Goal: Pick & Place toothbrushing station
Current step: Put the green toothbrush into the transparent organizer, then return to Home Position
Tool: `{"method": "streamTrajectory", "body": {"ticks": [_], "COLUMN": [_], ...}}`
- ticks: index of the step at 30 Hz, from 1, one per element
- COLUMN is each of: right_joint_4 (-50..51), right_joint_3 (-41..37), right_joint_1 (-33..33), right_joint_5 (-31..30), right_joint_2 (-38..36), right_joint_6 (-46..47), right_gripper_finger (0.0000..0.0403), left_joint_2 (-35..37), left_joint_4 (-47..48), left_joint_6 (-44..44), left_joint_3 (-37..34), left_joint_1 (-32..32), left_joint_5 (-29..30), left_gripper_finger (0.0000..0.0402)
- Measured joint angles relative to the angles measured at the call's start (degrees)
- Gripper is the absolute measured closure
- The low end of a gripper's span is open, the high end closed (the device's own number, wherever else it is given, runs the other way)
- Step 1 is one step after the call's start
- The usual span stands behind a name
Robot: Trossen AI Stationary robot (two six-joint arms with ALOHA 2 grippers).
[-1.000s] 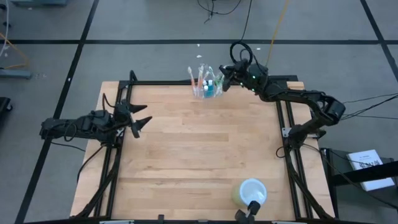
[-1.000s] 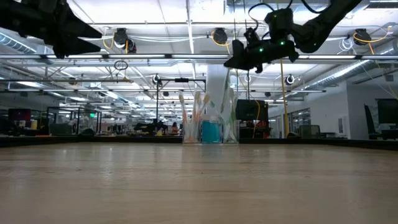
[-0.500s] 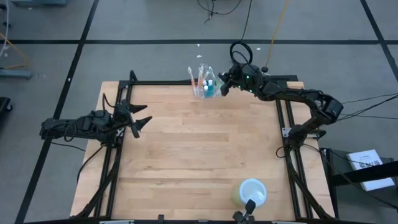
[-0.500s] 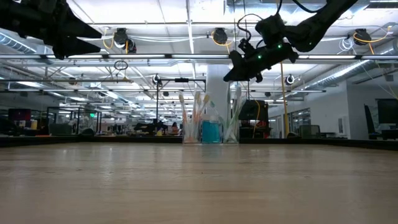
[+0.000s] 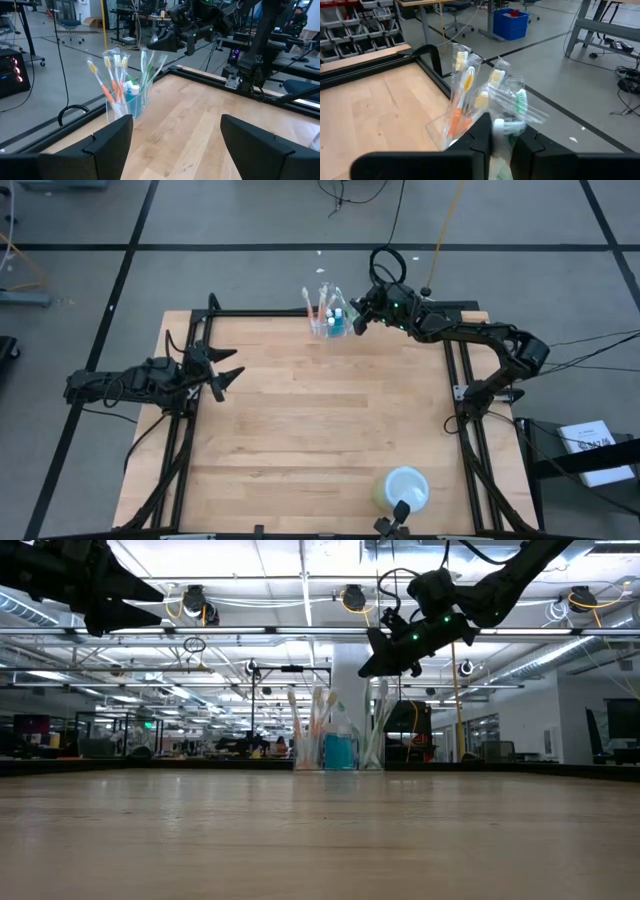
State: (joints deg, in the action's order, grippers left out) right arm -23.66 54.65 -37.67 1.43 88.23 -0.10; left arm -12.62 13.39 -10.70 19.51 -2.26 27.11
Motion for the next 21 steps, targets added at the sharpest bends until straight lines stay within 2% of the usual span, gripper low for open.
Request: {"method": "streamTrajectory", "body": {"ticks": [4,14,21], "right_joint_4": [0.08,-3.84,-4.29], "right_joint_3": [0.00,-0.02,-0.07], "right_joint_1": [0.00,-0.37,-1.00], "right_joint_5": [0.08,0.11,0.11], "right_joint_2": [0.00,-0.18,-2.76], "right_joint_6": [-0.44,3.27,3.78], "right_gripper_finger": [0.0339,0.0220,0.0184], "left_joint_2": [0.00,0.00,0.00], "left_joint_4": [0.02,0.04,0.07], "left_joint_6": [-0.04,-0.35,-0.42], "left_joint_3": [0.00,0.00,0.00], "left_joint_1": [0.00,0.00,0.00], "left_joint_5": [0.00,0.00,0.00], "left_gripper_finger": [0.0094,0.0094,0.0094]}}
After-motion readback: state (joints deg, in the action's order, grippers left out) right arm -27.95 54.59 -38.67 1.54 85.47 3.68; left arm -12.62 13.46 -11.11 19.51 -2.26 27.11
